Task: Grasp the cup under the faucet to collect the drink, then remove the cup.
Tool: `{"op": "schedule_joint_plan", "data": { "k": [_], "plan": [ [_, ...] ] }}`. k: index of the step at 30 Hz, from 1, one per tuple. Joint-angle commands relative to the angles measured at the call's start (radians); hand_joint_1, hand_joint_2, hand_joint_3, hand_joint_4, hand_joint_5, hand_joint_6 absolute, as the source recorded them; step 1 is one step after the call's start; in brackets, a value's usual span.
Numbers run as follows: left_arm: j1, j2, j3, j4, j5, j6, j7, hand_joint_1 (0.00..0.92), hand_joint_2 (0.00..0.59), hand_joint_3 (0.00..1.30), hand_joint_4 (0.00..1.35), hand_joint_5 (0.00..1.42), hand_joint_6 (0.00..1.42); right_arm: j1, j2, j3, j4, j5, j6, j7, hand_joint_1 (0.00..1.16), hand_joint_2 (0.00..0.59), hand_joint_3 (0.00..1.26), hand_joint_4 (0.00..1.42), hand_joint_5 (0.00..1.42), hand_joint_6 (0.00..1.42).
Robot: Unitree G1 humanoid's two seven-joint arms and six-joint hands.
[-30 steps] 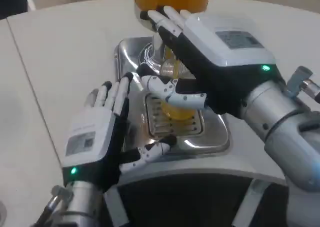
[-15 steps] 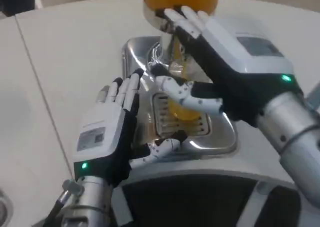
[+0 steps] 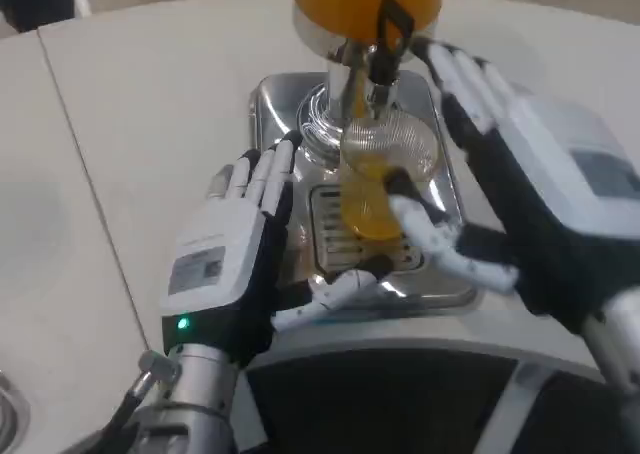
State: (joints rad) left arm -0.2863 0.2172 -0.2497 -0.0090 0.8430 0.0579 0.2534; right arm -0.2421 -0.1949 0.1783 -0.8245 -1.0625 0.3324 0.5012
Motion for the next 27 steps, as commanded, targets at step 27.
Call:
{"op": "schedule_joint_plan", "data": {
  "k": [27],
  "plan": [
    [-0.146, -0.068, -0.012, 0.222, -0.203, -0.121, 0.033, 0.337, 0.076, 0.00, 0.00, 0.04, 0.08, 0.455, -0.167, -0.288, -0.168, 0.215, -0.263, 0.015, 0.56, 0.449, 0.00, 0.00, 0.00, 0.08]
  ]
}}
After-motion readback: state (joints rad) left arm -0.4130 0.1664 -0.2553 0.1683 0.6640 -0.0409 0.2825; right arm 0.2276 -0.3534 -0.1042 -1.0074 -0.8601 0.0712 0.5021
